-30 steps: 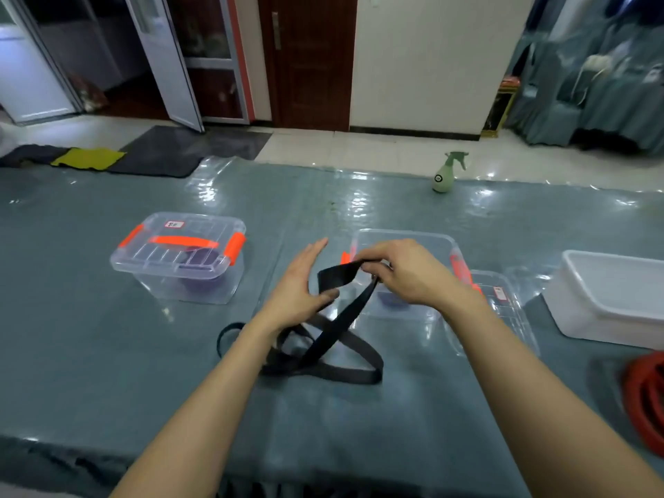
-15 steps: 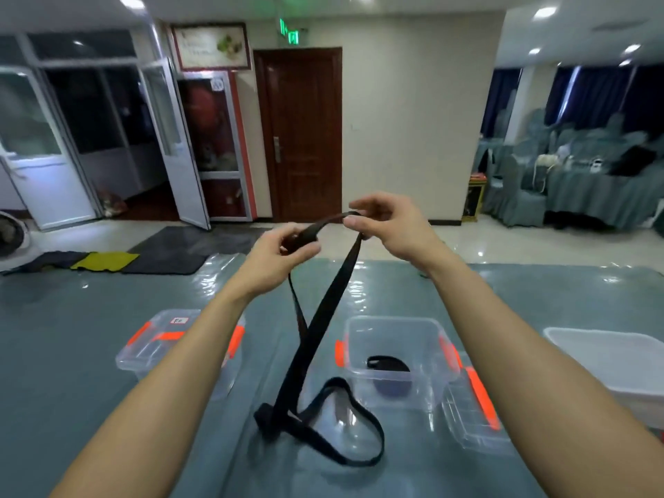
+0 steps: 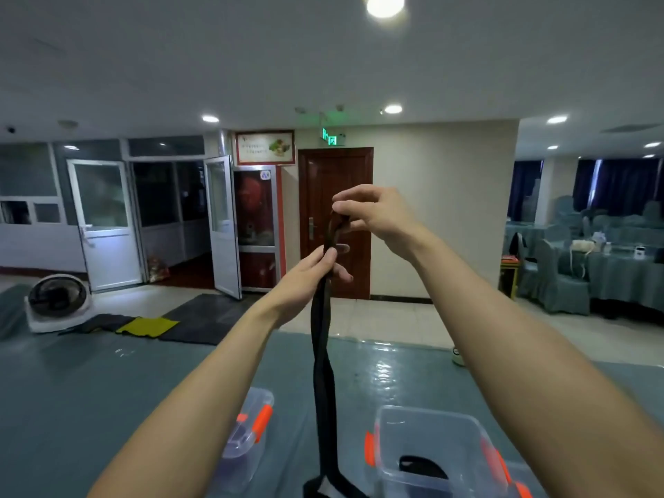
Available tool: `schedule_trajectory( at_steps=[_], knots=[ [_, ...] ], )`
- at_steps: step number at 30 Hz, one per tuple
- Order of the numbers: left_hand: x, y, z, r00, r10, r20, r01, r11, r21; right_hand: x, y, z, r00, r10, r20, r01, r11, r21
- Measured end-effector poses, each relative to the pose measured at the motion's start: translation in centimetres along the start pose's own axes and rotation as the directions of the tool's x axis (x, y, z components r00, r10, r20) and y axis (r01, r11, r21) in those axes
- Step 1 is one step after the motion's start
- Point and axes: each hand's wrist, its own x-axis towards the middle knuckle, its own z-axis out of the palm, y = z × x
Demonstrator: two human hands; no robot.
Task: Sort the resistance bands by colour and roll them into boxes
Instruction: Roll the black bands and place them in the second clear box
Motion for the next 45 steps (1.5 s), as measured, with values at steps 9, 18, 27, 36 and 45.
schedule_trajectory(
  at_steps=[9,18,27,36,45],
  knots=[
    [0.9,1.7,-0.9,0.981,0.174,-0.090,-0.147,0.958,0.247,-3.8,3.5,-3.1,0.829,0.544,0.127,-0.552,0.833,0.032],
    [-0.3,0.0,-1.3,0.981,0.024,0.195,-0.109,0.892,0.439,-7.8,6.6,-4.1,0.764,0.621,0.173,-0.632,0.668,0.393],
    [-1.0,-3.4,-0.7,0.969,-0.020,0.246,-0.091,0.896,0.434,-10.2,9.9,-3.8,0.630,0.696,0.344,-0.765,0.634,0.118],
    [-1.9,-5.9,0.7,0.950,-0.044,0.309,-0.136,0.832,0.537,-11.8,13.6,-3.2,0.595,0.739,0.316,-0.723,0.664,-0.191],
    [-2.9,-7.1,2.5,0.905,-0.098,0.414,-0.152,0.834,0.531,-15.2,14.6,-0.6,0.694,0.606,0.389,-0.487,0.793,-0.365]
  ],
)
